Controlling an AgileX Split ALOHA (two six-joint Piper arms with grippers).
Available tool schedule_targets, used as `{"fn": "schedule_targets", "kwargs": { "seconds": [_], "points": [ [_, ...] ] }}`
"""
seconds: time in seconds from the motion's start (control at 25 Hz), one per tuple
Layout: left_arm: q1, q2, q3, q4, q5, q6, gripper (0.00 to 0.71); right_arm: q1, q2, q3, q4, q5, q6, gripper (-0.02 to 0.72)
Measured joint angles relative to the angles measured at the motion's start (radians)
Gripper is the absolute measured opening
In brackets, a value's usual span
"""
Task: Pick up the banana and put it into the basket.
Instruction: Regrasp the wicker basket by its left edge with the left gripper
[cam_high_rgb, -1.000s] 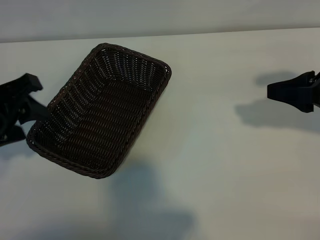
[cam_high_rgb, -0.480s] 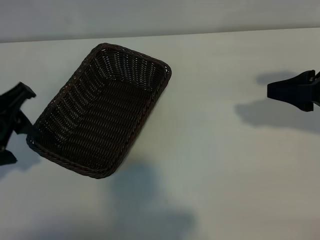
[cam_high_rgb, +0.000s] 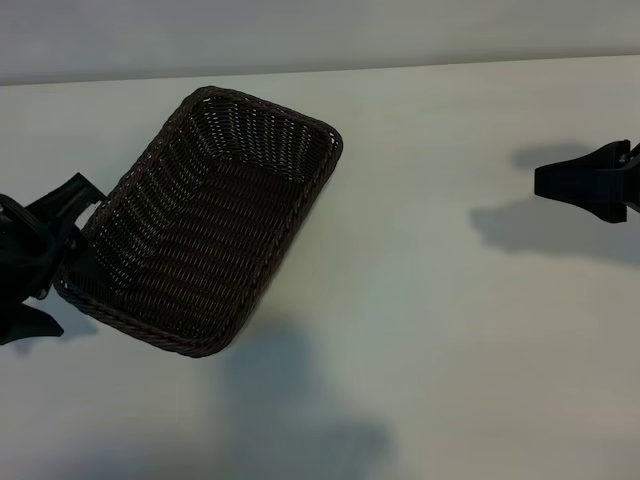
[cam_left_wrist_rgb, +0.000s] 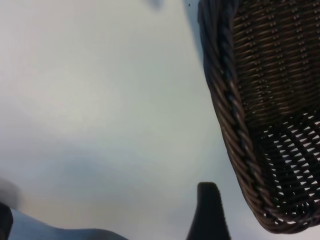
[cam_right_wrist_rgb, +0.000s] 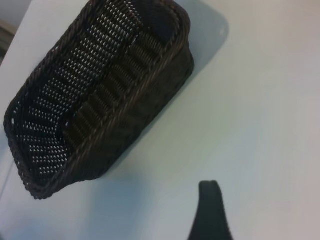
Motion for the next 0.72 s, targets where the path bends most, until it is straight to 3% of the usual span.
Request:
{"fn": "schedule_targets", "kwargs": {
  "seconds": [0.48,0.72],
  "points": [
    [0.000,0.000,0.043,0.038,-0.015,-0.144,0.560,0.000,0.000,0.000,0.000,0.000,0.000,0.541],
    [0.000,0.000,0.109,0.037,-0.091,-0.169,0.560,0.000,0.000,0.000,0.000,0.000,0.000,0.541]
  ]
}}
